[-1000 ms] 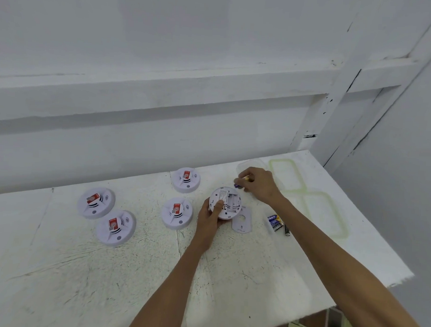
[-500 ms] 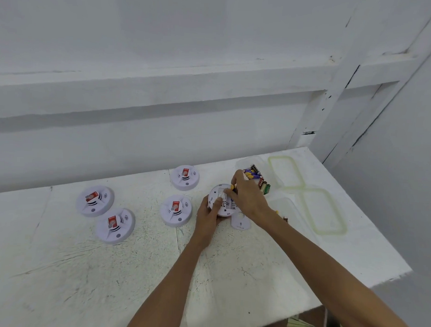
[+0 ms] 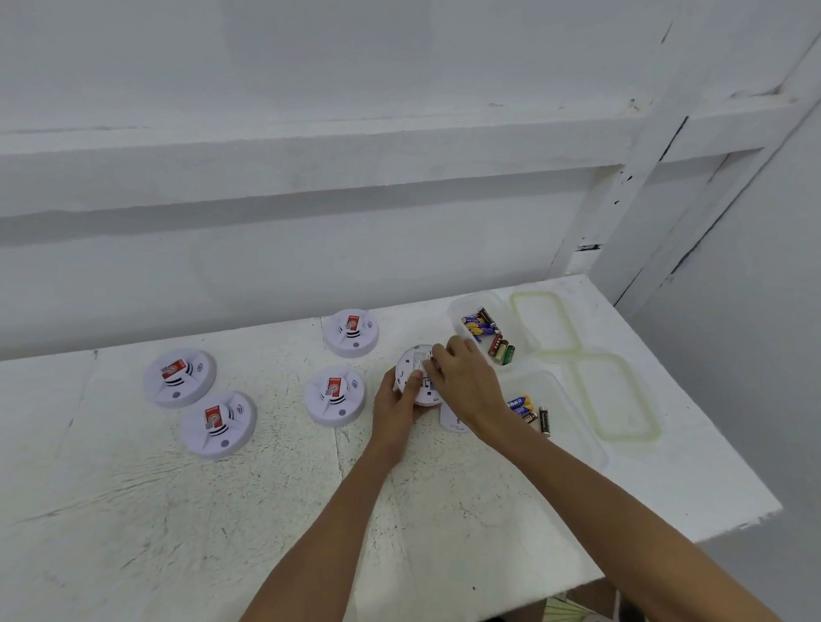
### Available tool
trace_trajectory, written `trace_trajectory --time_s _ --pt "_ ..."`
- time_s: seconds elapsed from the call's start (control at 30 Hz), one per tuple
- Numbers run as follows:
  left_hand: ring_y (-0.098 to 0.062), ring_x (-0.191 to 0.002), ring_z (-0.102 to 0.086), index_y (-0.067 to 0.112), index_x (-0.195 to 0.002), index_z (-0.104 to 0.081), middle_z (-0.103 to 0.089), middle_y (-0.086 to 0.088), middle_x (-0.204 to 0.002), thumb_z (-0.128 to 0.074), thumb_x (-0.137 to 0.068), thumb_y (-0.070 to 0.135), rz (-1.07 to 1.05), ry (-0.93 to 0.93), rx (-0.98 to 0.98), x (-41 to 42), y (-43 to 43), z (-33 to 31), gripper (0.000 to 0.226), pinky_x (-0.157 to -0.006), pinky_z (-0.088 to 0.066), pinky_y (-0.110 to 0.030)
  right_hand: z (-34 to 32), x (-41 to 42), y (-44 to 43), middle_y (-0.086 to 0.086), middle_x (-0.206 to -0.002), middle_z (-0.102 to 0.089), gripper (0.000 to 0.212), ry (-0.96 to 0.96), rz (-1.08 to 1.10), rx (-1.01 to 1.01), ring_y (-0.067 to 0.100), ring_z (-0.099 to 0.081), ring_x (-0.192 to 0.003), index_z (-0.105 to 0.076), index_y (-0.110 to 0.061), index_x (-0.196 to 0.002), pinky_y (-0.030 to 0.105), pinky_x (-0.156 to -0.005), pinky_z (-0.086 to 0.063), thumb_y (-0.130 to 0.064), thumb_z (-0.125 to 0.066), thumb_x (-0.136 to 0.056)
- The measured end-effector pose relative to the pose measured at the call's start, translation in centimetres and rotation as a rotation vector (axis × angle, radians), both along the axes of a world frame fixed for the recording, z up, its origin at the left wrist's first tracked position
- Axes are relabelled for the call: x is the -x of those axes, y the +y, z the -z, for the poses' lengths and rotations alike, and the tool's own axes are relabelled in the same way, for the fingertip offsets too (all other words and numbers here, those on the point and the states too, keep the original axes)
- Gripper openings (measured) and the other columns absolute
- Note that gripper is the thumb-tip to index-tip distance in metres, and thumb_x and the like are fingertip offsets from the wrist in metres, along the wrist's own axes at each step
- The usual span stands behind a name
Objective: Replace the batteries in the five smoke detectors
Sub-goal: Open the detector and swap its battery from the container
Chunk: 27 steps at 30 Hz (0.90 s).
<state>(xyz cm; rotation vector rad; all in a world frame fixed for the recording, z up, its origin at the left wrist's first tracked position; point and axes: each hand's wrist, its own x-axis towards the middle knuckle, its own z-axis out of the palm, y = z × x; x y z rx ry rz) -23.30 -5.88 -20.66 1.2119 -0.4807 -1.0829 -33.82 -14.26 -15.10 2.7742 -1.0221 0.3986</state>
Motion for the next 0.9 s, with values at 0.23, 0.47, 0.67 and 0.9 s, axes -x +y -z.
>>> trace_trajectory --time_s 0.23,0.47,0.67,0.9 --pt "-0.026 -0.118 -0.071 0.011 -0.141 -0.057 -0.071 -0.011 -0.131 -0.059 -0.106 0.028 -0.045 0.086 -0.021 0.0 0.0 0.3 0.039 -0.094 -0.061 -0.045 1.0 -1.1 0.8 0.014 -0.11 -0.056 0.021 0.212 0.077 -0.12 0.029 -0.053 -0.105 -0.06 -0.005 -0.113 0.036 -0.072 -0.057 -0.011 -0.062 -0.093" --pt "-0.026 -0.117 -0.071 0.011 -0.139 -0.057 -0.072 -0.011 -0.129 -0.061 -0.104 0.026 -0.026 0.091 -0.003 0.0 -0.1 0.1 0.038 -0.091 -0.062 -0.043 0.6 -0.3 1.0 0.015 -0.117 -0.055 0.021 0.173 0.061 -0.124 0.027 -0.059 -0.1 -0.062 -0.006 -0.116 0.034 -0.069 -0.057 -0.012 -0.058 -0.096" --pt "-0.027 -0.116 -0.072 0.009 -0.139 -0.056 -0.071 -0.012 -0.13 -0.062 -0.104 0.024 0.025 0.057 0.015 -0.3 -0.1 -0.2 0.038 -0.088 -0.063 -0.042 -0.7 1.1 -0.3 0.002 -0.09 -0.068 0.022 -0.382 0.145 -0.367 0.016 -0.06 -0.073 -0.071 -0.009 -0.091 0.037 -0.067 -0.055 -0.02 -0.053 -0.097" --pt "-0.023 -0.115 -0.072 0.014 -0.139 -0.057 -0.071 -0.007 -0.131 -0.064 -0.103 0.023 0.062 -0.001 0.002 -0.1 0.0 -0.5 0.038 -0.088 -0.063 -0.044 -1.3 3.8 -6.4 0.012 -0.1 -0.073 0.025 -0.618 0.447 -0.536 0.023 -0.066 -0.085 -0.073 -0.005 -0.106 0.029 -0.076 -0.051 0.001 -0.053 -0.092"
